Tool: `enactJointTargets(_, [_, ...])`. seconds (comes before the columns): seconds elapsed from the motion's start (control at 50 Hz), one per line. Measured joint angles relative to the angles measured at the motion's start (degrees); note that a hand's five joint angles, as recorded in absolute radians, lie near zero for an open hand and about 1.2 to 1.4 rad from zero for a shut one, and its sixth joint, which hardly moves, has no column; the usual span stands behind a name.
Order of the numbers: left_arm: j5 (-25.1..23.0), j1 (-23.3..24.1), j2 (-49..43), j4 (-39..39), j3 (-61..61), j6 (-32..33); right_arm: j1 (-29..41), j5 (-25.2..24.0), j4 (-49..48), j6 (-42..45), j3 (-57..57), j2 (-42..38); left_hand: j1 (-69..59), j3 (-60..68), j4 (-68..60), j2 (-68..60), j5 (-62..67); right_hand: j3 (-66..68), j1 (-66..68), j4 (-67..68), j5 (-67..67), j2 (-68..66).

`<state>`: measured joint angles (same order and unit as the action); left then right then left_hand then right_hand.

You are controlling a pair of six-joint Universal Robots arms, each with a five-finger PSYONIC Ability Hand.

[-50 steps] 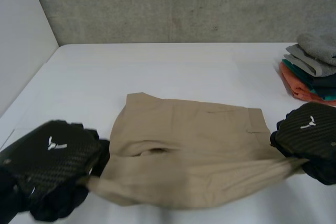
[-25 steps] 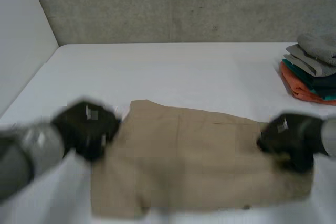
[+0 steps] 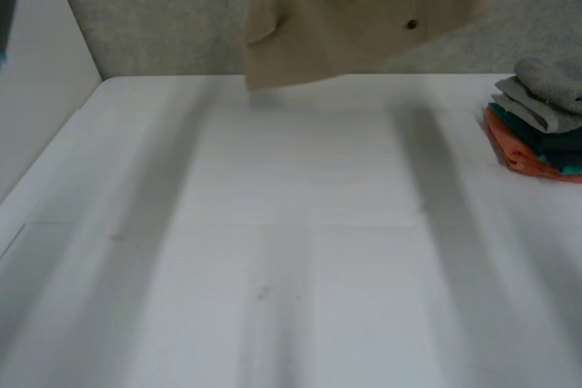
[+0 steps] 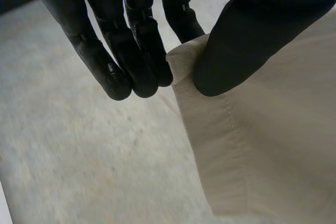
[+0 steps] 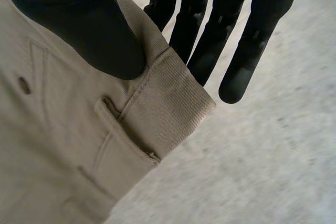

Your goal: Fold the laundry.

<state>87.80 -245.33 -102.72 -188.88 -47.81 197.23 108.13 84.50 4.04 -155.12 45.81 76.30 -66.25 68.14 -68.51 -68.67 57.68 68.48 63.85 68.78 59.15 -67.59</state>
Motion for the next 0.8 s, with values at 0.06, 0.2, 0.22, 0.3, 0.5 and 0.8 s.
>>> enactJointTargets(0.06, [0.47, -0.6, 0.25, 0.38, -5.08, -0.35, 0.34, -0.88, 1.37, 1.09, 3.41, -1.25, 0.0, 0.0, -0.01, 0.0, 0.0, 0.09, 0.0, 0.0, 0.0, -0.09])
enactJointTargets(0.2, [1.0, -0.96, -0.36, 0.33, -21.94, -2.17, 0.53, -2.9, 0.55, 4.68, 16.52, -4.93, 0.0, 0.0, -0.01, -0.01, 0.0, 0.09, 0.0, 0.01, 0.0, -0.09])
enactJointTargets(0.22, [1.01, -0.87, -0.71, 0.27, -24.56, -2.47, 0.56, -3.24, -0.08, 5.37, 19.23, -5.85, 0.0, 0.0, -0.01, -0.01, 0.0, 0.09, 0.0, 0.02, 0.0, -0.09])
enactJointTargets(0.3, [1.07, 0.06, -2.7, -0.33, -35.16, -3.39, 0.58, -4.11, -2.22, 8.05, 28.36, -9.08, 0.0, 0.0, -0.02, -0.01, 0.0, 0.09, 0.0, 0.02, 0.0, -0.09])
enactJointTargets(0.5, [1.73, 3.0, -5.19, -0.39, -54.98, -2.54, 0.38, -4.85, -2.96, 13.74, 47.71, -12.11, 0.0, 0.0, -0.03, -0.03, 0.0, 0.09, 0.0, 0.03, 0.0, -0.18])
enactJointTargets(0.8, [3.33, 8.48, 11.64, 27.34, -62.56, 6.14, -2.97, -5.08, 29.75, 24.7, 51.39, -1.38, 0.0, 0.0, -0.03, -0.03, 0.0, 0.09, 0.0, 0.03, 0.01, -0.19])
